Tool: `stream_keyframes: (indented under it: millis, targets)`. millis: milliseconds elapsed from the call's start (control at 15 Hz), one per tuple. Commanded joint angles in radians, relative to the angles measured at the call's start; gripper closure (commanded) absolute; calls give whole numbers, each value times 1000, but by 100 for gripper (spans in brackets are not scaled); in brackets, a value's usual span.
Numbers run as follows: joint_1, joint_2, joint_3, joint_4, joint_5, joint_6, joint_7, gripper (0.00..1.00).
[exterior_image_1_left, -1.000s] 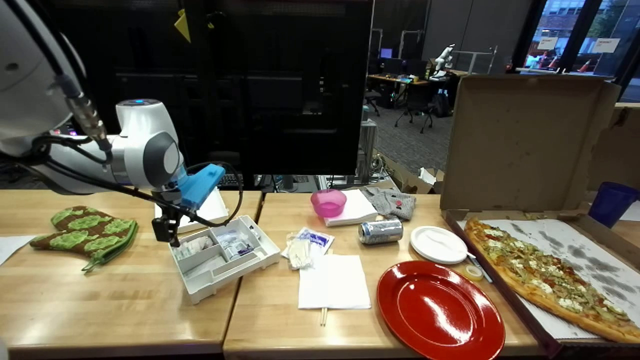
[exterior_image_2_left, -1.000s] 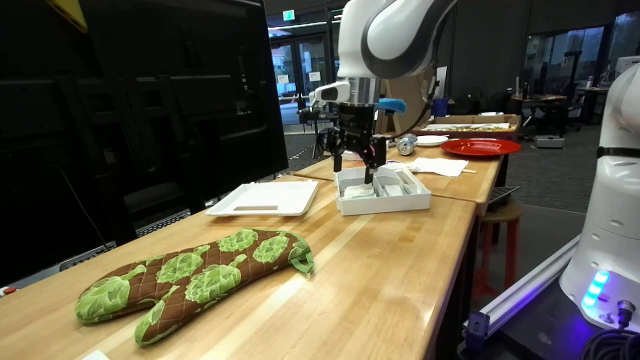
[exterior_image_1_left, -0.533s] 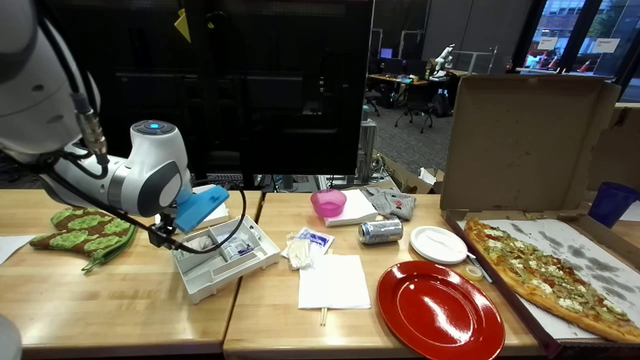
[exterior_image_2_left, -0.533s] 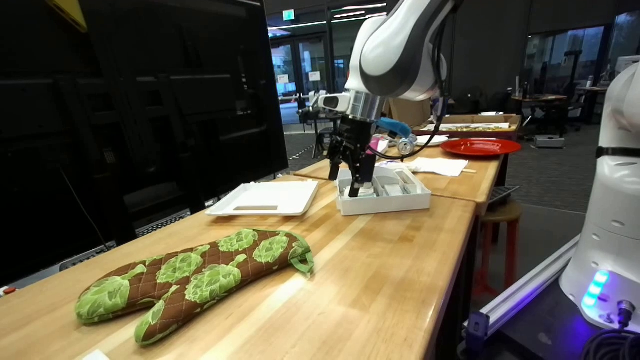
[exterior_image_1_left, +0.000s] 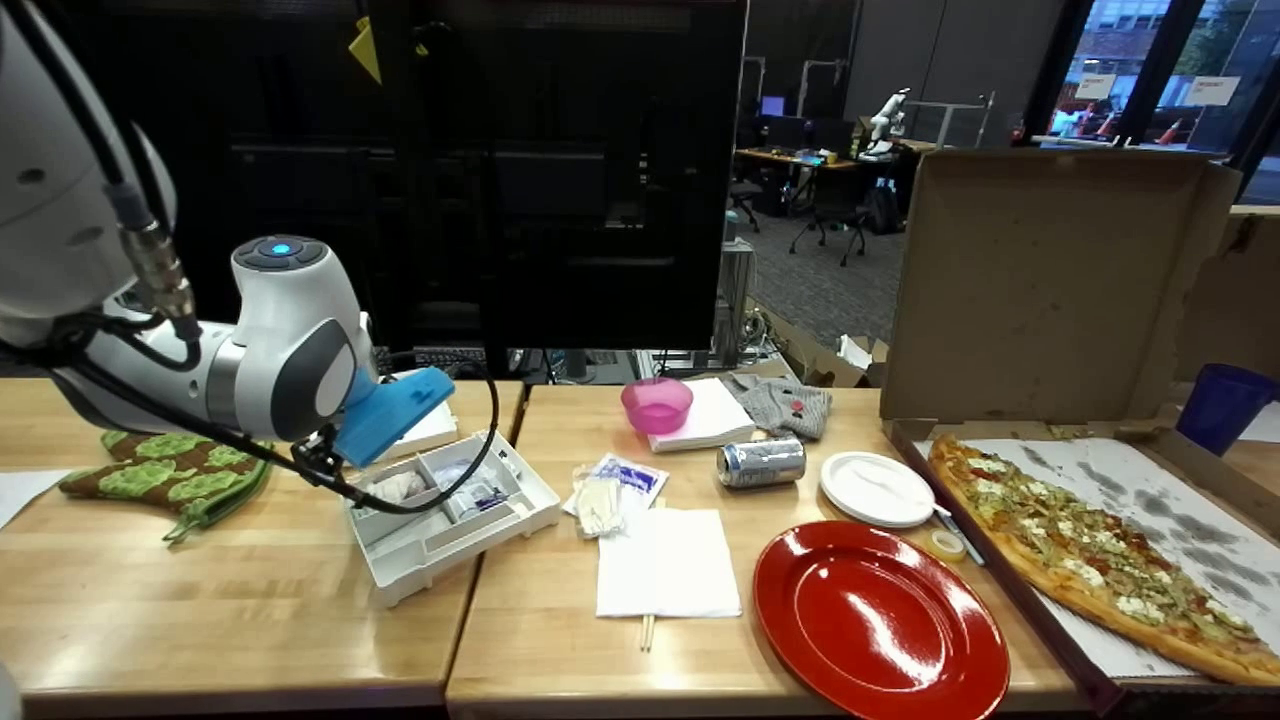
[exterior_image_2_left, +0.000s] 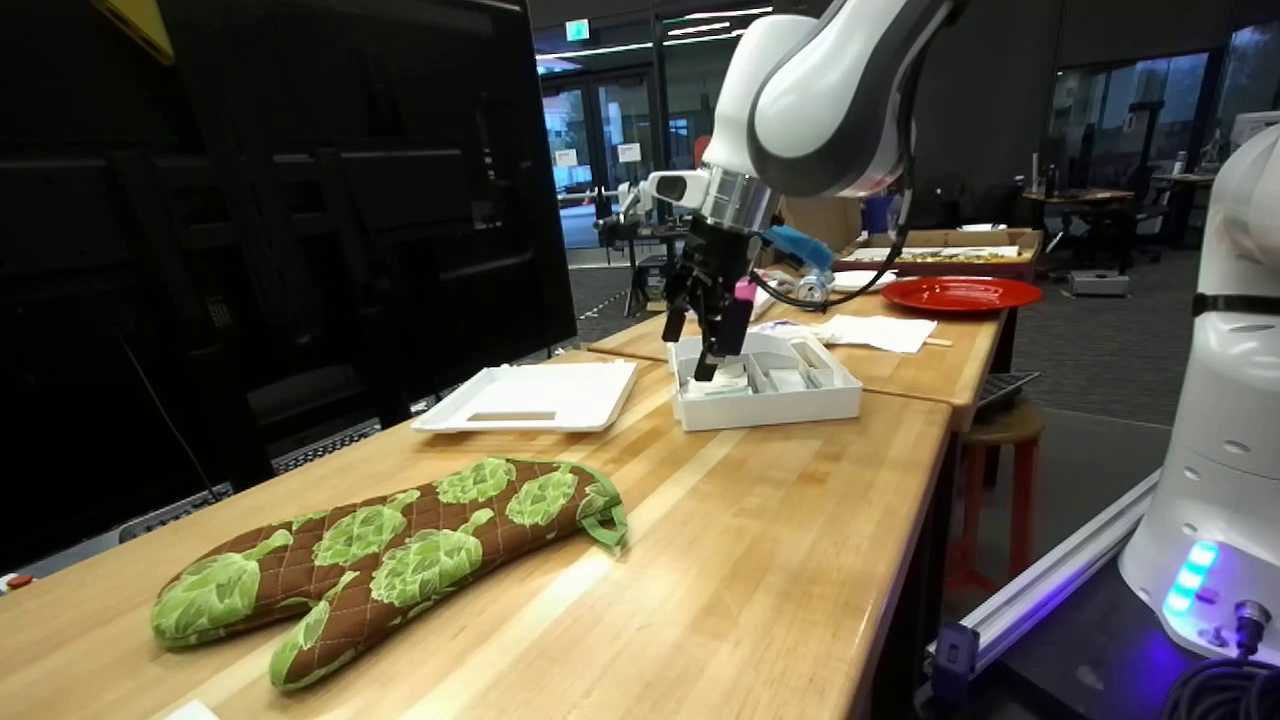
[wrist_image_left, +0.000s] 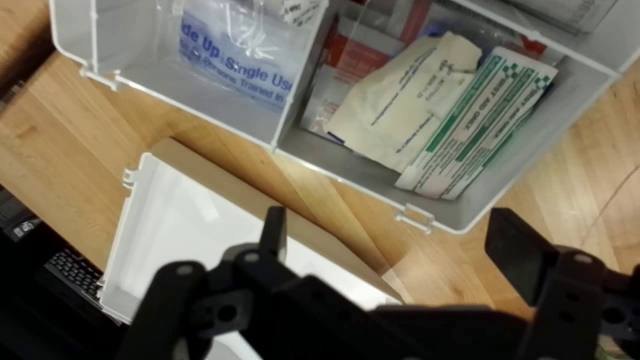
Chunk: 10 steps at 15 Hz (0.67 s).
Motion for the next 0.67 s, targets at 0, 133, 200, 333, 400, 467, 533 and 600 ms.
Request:
stream_keyframes:
  millis: [0, 133, 200, 333, 400, 467, 533, 600]
  targets:
    - [5, -89, -12, -45, -84, -83, 99, 0]
    - [18, -36, -31, -18, -122, -64, 96, 0]
    - [6, -50, -27, -21, -176, -90, 129, 0]
    - [-2, -72, -26, -30, -204, -110, 143, 0]
    - [-4, -77, -26, -33, -205, -112, 144, 0]
    - [-4, -80, -26, -35, -205, -112, 144, 0]
    - [-4, -80, -25, -36, -205, -112, 144, 0]
    - [-7, -71, -23, -34, -180, -83, 186, 0]
